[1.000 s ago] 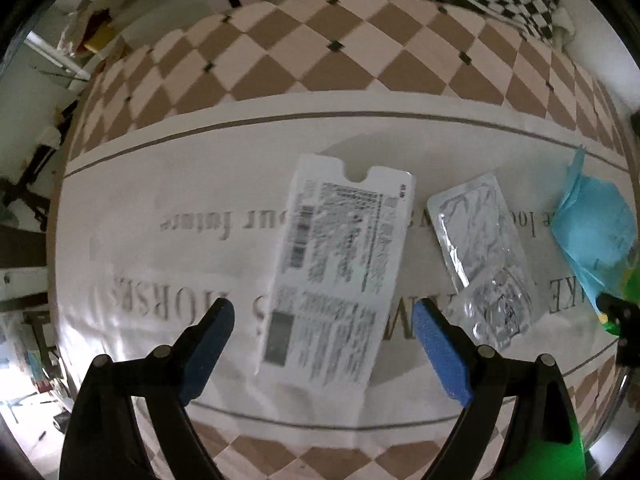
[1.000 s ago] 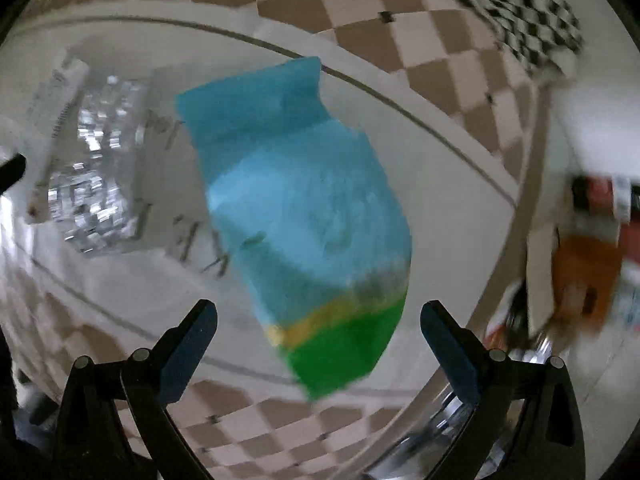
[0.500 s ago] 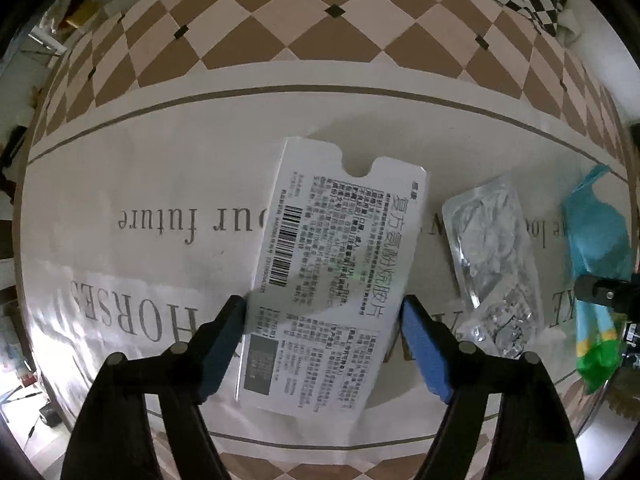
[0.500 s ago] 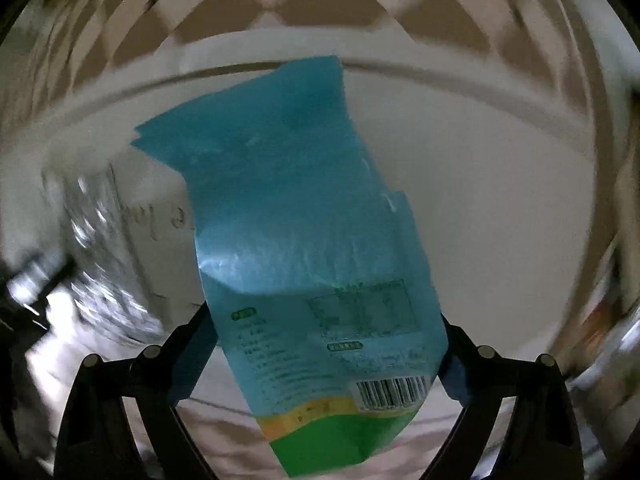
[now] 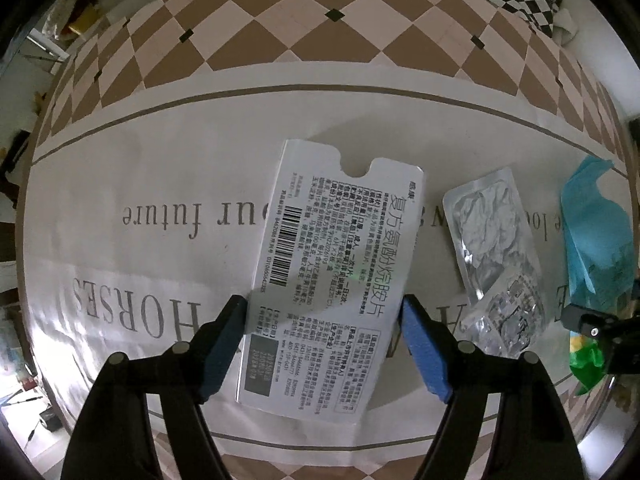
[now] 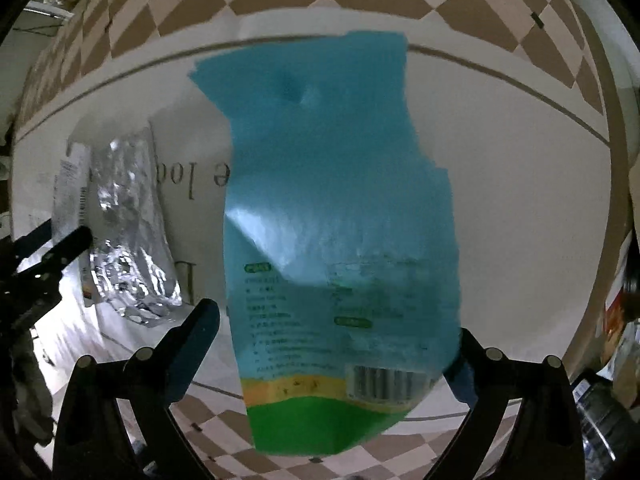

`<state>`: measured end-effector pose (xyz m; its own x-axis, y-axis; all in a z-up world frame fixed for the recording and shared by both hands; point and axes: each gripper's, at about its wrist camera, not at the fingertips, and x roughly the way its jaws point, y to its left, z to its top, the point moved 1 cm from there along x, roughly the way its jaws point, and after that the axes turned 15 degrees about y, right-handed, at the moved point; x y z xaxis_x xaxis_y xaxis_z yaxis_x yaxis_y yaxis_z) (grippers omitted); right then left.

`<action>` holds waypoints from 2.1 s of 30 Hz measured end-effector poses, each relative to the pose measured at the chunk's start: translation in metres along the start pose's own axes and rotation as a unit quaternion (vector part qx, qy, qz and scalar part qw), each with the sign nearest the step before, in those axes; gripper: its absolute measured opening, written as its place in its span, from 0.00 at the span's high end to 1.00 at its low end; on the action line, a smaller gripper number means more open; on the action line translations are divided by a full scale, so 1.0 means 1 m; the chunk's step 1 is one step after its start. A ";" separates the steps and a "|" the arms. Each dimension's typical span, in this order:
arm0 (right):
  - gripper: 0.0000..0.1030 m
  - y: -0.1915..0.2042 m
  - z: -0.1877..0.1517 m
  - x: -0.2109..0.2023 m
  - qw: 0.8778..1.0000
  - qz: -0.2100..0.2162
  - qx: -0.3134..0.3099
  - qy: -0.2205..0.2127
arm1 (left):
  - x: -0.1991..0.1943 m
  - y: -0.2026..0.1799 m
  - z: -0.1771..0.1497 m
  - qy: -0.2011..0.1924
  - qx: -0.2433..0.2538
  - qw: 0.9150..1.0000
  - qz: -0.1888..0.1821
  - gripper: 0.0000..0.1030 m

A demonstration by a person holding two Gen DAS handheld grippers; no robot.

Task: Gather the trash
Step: 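Lift the leaflet card and snack bag, carry them over the bin, open both tools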

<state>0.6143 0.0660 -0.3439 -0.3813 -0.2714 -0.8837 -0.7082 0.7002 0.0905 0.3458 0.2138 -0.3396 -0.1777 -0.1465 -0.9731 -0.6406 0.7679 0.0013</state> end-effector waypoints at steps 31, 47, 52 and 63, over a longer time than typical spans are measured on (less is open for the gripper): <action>0.47 0.136 -0.286 -0.001 0.969 0.107 0.108 -0.193 | -0.105 0.099 -0.250 -0.167 0.013 0.985 -0.035 0.28; 0.47 0.292 -0.500 0.189 0.967 0.188 0.132 -0.112 | 0.026 0.203 -0.452 -0.038 0.006 0.994 -0.099 0.28; 0.47 0.303 -0.496 0.292 0.974 0.174 0.141 -0.044 | 0.129 0.215 -0.455 0.031 -0.025 0.994 -0.105 0.28; 0.47 0.314 -0.400 0.545 0.973 0.170 0.150 0.048 | 0.390 0.214 -0.394 0.156 -0.039 0.969 -0.189 0.26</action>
<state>-0.0540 -0.1264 -0.6136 -0.6274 -0.0399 -0.7777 -0.3304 0.9180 0.2194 -0.1550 0.0752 -0.6281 -0.1295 -0.5985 -0.7906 -0.7567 0.5749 -0.3113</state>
